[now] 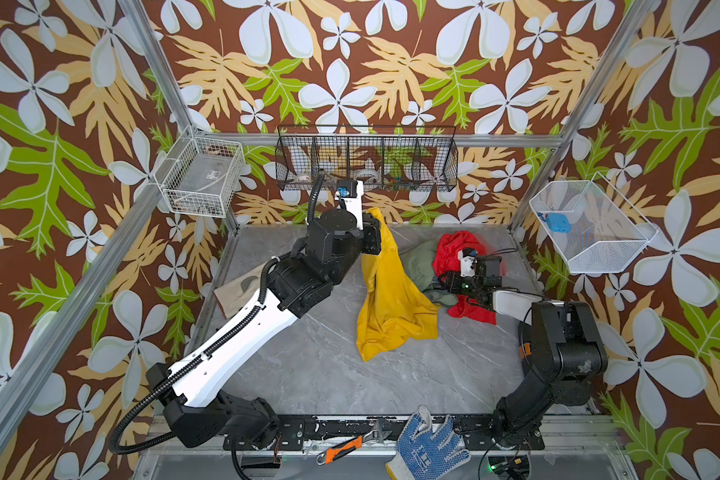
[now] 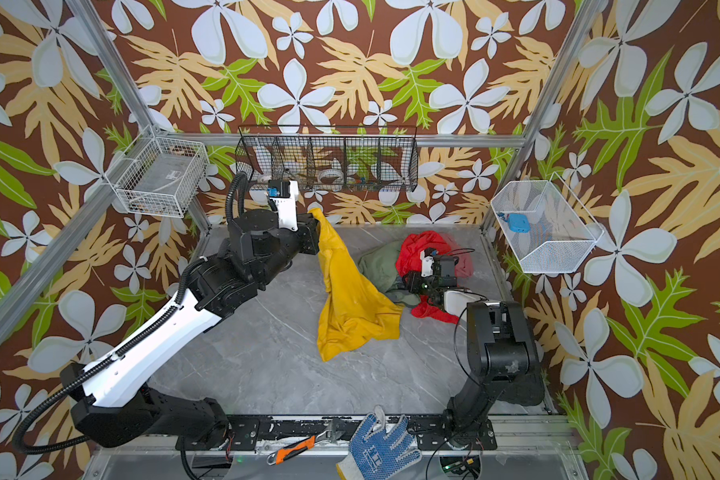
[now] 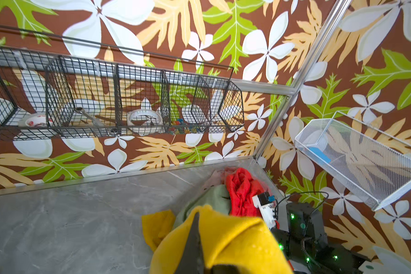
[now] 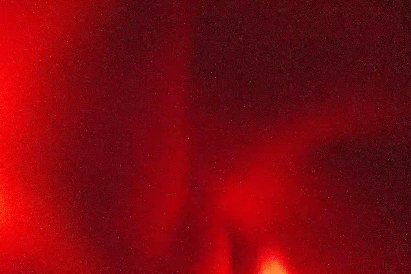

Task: Pick out a specific cloth from the pile
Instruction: 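Lift the yellow cloth with the left gripper, pulling it from the pile, then lower the yellow cloth with the left gripper onto the table near the glove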

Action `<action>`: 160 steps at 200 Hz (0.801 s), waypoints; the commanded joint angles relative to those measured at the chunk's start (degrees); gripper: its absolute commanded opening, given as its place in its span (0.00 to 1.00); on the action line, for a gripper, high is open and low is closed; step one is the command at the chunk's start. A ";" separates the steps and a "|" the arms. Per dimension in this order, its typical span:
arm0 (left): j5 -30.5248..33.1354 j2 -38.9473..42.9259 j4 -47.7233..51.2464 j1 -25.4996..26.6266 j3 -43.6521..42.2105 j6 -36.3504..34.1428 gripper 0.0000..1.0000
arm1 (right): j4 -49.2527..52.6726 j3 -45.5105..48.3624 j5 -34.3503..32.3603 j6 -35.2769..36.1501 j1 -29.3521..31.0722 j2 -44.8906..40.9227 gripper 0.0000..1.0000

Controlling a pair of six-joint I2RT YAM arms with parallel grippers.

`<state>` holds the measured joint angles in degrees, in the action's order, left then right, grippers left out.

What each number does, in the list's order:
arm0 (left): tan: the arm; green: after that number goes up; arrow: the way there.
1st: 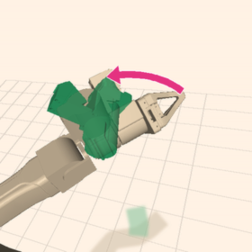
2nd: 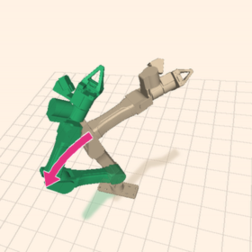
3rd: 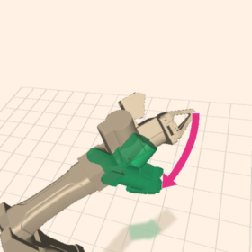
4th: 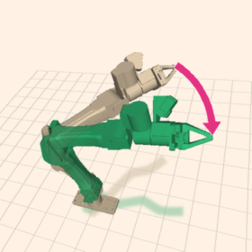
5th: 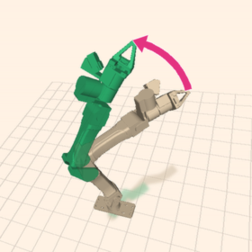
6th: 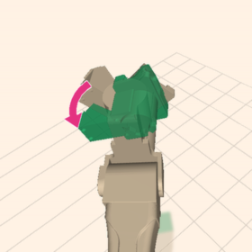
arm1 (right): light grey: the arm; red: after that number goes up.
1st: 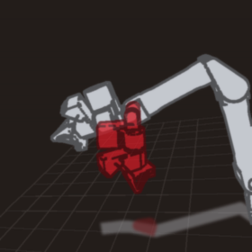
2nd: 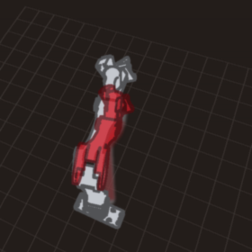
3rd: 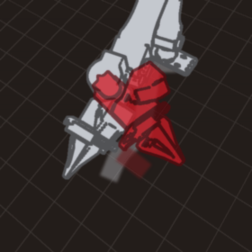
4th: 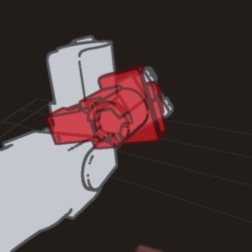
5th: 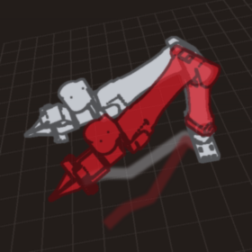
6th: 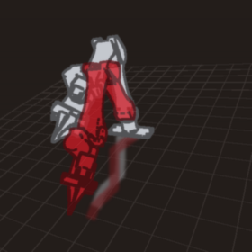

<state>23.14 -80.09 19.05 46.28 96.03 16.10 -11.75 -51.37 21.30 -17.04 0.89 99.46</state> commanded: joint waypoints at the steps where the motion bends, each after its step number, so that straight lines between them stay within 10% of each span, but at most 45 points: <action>1: 1.04 -0.12 -1.87 -0.14 1.68 -1.82 0.00 | 0.85 -0.48 -2.93 0.25 -0.19 0.45 0.59; 160: 28.73 0.89 -0.23 -0.58 18.35 -20.50 0.00 | 3.22 -0.66 -3.24 -0.28 -0.19 -3.96 0.68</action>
<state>42.98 -79.40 20.32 45.95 112.73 0.97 -8.91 -51.55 20.27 -17.56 0.80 96.40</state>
